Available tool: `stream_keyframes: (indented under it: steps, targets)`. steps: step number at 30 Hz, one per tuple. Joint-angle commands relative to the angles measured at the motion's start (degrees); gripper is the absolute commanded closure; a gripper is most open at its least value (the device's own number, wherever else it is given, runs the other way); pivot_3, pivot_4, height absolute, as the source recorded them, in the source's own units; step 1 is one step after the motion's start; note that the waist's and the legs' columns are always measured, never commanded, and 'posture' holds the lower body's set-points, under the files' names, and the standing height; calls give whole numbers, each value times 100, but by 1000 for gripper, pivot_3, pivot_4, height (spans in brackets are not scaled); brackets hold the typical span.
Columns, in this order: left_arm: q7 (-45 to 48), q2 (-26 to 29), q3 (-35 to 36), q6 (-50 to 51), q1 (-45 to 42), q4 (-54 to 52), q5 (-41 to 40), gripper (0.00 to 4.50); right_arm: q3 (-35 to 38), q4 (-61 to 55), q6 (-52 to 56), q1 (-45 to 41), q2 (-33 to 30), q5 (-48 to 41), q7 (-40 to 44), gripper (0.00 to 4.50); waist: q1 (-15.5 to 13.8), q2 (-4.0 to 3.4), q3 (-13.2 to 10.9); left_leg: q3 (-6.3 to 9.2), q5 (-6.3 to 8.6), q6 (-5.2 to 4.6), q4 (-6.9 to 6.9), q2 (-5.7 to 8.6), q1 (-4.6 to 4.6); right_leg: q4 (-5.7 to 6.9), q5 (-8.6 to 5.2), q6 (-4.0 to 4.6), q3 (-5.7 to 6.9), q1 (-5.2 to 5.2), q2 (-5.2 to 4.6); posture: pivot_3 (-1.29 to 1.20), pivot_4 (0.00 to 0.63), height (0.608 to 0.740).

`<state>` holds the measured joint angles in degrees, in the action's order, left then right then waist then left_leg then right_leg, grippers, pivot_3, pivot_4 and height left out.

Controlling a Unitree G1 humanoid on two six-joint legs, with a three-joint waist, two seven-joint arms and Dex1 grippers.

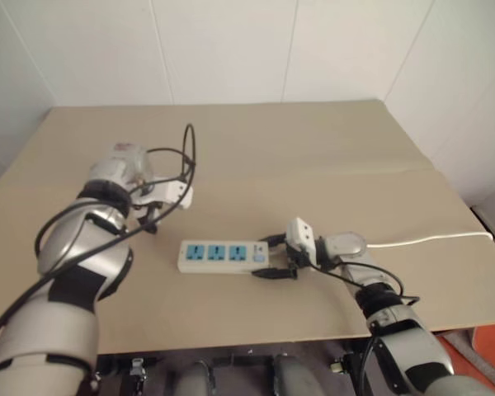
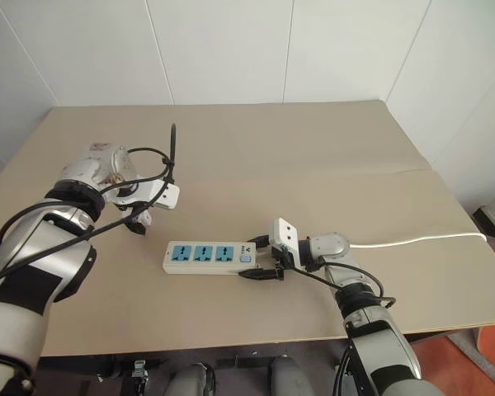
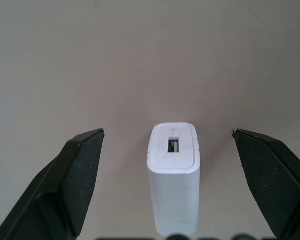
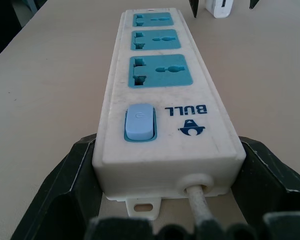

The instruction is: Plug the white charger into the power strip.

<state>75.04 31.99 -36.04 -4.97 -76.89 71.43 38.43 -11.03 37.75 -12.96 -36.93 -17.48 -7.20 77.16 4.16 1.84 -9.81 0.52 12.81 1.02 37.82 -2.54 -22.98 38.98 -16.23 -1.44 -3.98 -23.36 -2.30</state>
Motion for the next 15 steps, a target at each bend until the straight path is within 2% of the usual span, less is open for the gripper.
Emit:
stream_keyframes:
  steps: [1,6,10,15]
  targets:
    - [-82,10,5,16,-210,85,67,0,-274,-86,129,172,70,161,15,1069,0,0,0,0,0,0,0,0,1,0,0,0,0,0,0,0,150,740]
    - [-58,-31,26,52,-244,148,41,0,-272,-139,185,187,58,167,5,1069,-1,0,0,0,0,0,0,0,2,1,0,0,0,1,1,0,150,740]
    - [-63,-48,-28,68,-235,203,98,871,-271,-140,180,202,42,182,-8,1069,-2,0,0,0,0,0,0,0,2,0,0,0,0,1,1,0,150,740]
    - [-128,-46,-89,64,-220,247,217,2491,-287,-139,159,220,37,213,-31,1069,-3,0,0,0,0,0,0,0,3,1,0,0,0,2,1,0,150,740]
